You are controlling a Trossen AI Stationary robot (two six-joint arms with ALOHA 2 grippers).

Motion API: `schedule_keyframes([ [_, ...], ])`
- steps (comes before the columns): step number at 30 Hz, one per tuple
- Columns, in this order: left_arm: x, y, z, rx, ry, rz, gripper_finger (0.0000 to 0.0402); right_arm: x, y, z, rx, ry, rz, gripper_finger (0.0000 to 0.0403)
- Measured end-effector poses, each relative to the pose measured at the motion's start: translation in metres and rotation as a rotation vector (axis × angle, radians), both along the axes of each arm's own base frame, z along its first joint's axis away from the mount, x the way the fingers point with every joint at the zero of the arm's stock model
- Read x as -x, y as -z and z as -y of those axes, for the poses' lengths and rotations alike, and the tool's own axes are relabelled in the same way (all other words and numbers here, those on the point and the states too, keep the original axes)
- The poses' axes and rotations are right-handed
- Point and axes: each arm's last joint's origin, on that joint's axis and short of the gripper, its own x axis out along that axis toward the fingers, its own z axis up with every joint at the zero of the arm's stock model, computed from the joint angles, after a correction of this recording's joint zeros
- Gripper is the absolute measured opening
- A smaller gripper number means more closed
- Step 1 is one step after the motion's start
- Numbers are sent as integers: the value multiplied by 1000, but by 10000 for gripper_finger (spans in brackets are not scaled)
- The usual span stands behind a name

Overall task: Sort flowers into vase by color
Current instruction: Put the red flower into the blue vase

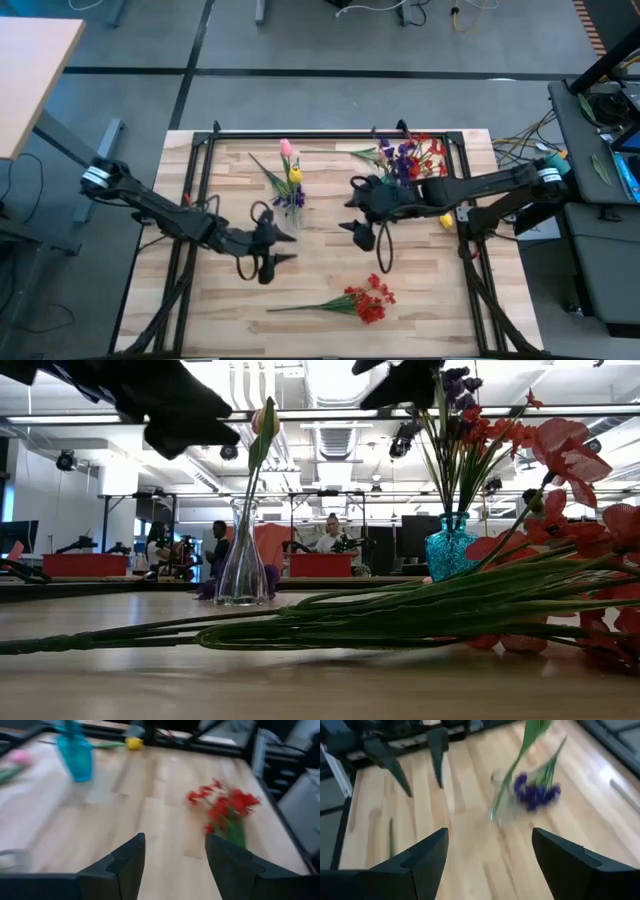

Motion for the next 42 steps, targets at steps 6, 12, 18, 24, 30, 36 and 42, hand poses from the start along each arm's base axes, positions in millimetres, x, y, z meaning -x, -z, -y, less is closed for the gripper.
schedule_keyframes([
  [6, -24, 13, 24, -48, 66, -117, 231, 15, 3, -24, -60, -32, -92, 268],
  [12, -49, 23, 49, -109, 88, -290, 277, 28, 11, -43, -247, -90, -238, 267],
  [18, -77, 42, 70, -161, 154, -482, 303, 38, 16, -53, -348, -72, -363, 263],
  [24, -98, 38, 85, -119, 303, -483, 299, 42, 17, -60, -419, -117, -415, 263],
  [30, -109, 50, 94, -56, 337, -525, 292, 47, 17, -71, -430, -161, -433, 260],
  [36, -119, 72, 105, 1, 314, -587, 285, 52, 17, -83, -417, -197, -440, 258],
  [42, -131, 84, 114, 24, 297, -604, 268, 56, 18, -90, -397, -205, -440, 256],
])
